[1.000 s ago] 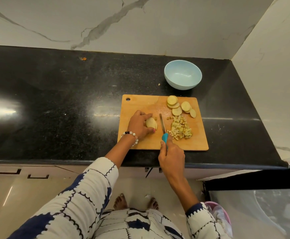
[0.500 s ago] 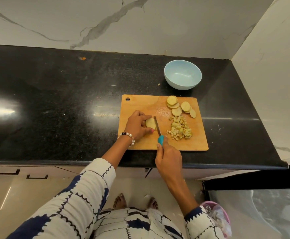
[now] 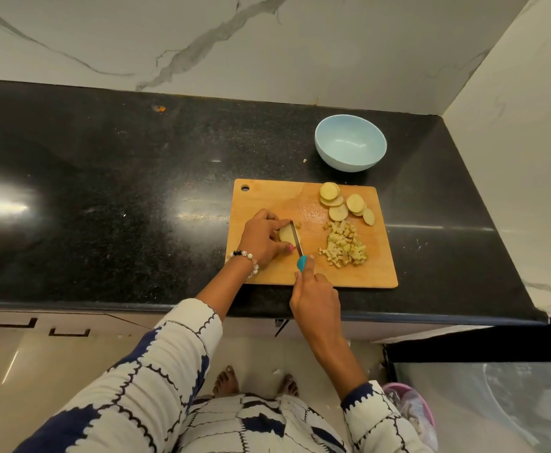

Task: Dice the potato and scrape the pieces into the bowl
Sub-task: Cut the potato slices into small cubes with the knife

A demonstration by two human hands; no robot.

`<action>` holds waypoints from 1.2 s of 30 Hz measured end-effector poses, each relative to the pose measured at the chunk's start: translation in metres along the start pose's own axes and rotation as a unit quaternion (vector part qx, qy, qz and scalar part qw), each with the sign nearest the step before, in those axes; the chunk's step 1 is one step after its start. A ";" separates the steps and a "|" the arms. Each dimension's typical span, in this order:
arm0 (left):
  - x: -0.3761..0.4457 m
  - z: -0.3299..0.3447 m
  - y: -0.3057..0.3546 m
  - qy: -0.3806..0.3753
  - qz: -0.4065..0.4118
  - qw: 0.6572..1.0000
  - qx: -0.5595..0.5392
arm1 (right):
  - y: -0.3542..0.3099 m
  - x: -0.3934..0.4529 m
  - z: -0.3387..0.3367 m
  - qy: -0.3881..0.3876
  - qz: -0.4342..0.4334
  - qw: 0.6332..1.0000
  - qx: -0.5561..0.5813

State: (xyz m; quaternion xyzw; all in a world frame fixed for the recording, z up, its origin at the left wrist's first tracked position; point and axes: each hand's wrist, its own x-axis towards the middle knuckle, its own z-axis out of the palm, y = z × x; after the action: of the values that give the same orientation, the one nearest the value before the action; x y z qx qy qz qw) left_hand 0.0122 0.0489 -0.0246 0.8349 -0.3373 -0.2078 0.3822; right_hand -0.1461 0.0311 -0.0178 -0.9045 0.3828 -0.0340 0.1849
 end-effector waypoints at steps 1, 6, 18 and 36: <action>0.000 0.000 0.000 -0.001 -0.001 1.000 0.000 | -0.001 0.000 0.000 -0.006 0.001 1.000 -0.007; 0.001 0.001 -0.001 0.000 -0.008 1.000 -0.003 | 0.000 -0.004 -0.002 0.014 0.001 1.000 0.000; 0.002 0.001 -0.001 0.002 -0.008 1.000 -0.009 | 0.000 -0.001 0.000 0.010 -0.003 1.000 0.016; 0.002 0.003 -0.003 0.000 0.001 1.000 -0.005 | 0.011 -0.041 -0.021 -0.025 -0.031 0.999 0.022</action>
State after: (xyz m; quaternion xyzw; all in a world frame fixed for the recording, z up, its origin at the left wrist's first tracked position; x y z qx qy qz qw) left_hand 0.0129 0.0476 -0.0289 0.8326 -0.3368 -0.2097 0.3864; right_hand -0.1870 0.0461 0.0010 -0.9121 0.3490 -0.0251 0.2135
